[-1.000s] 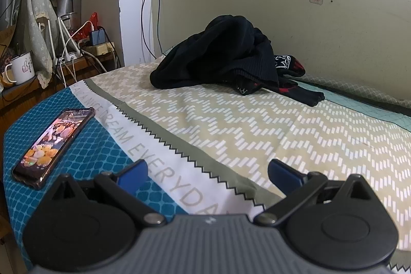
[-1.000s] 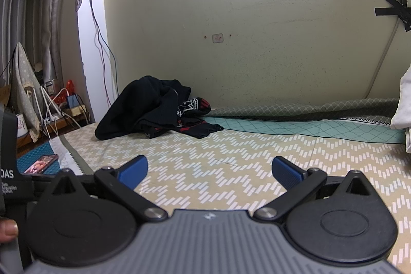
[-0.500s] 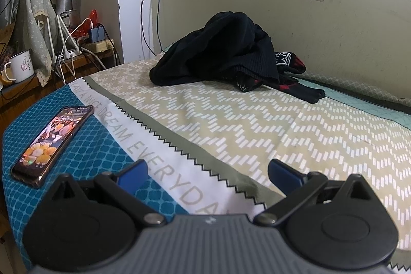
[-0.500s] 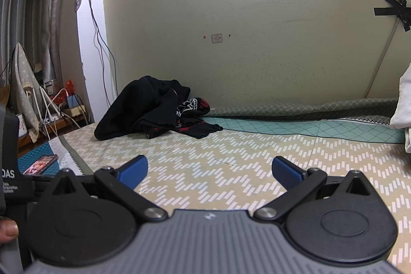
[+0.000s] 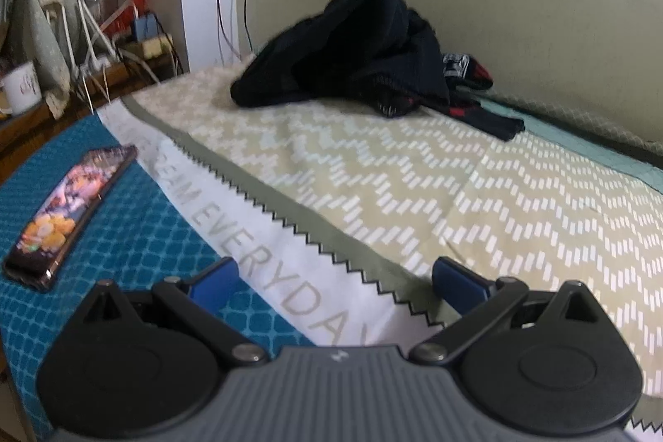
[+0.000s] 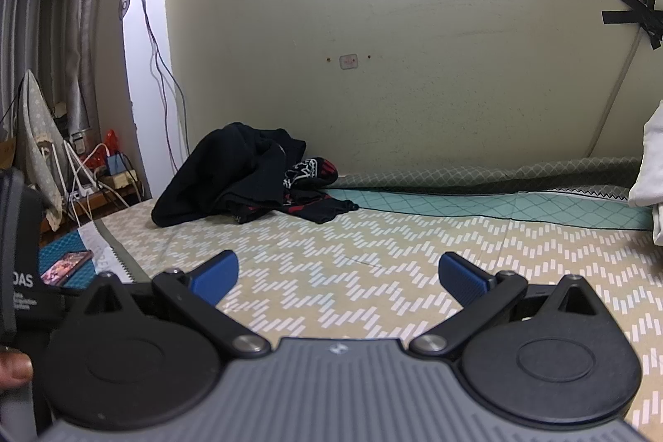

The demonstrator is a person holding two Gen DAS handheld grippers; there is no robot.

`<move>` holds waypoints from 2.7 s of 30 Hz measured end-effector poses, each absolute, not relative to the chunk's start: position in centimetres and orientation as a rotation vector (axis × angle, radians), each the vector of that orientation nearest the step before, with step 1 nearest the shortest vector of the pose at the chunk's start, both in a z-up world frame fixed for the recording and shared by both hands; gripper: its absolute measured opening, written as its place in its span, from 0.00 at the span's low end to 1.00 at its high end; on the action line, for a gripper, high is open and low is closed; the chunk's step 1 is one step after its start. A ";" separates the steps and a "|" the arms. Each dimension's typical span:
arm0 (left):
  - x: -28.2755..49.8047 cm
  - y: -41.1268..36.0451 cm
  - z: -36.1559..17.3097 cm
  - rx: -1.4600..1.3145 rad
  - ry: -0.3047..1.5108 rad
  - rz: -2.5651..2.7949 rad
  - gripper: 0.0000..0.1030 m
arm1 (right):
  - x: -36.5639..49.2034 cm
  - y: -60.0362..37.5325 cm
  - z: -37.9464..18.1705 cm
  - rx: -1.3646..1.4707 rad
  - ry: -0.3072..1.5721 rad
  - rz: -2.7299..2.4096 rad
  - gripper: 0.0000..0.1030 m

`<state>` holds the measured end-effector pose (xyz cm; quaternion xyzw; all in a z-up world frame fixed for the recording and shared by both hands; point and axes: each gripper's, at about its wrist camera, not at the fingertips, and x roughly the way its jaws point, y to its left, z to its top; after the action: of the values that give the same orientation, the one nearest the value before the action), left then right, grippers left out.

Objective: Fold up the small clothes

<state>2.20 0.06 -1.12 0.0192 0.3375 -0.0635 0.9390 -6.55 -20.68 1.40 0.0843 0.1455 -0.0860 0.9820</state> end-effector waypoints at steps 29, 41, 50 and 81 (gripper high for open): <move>4.3 4.5 0.3 -0.026 0.710 -0.340 1.00 | -5.3 -25.2 0.1 0.457 0.391 -0.192 0.95; 13.0 7.5 0.2 -0.084 0.567 -0.265 1.00 | 10.6 -20.2 7.3 0.370 0.499 -0.025 0.52; 13.6 8.6 -0.2 -0.161 0.597 -0.332 1.00 | 26.3 -19.6 2.3 0.443 0.598 -0.092 0.72; 10.1 9.0 2.1 -0.221 0.517 -0.590 1.00 | -21.8 -21.0 11.9 0.326 0.222 0.128 0.07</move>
<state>10.15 8.96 2.05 -0.1072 0.2513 -0.2869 0.9181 -21.79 -21.02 11.88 0.1617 0.1103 0.0637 0.9786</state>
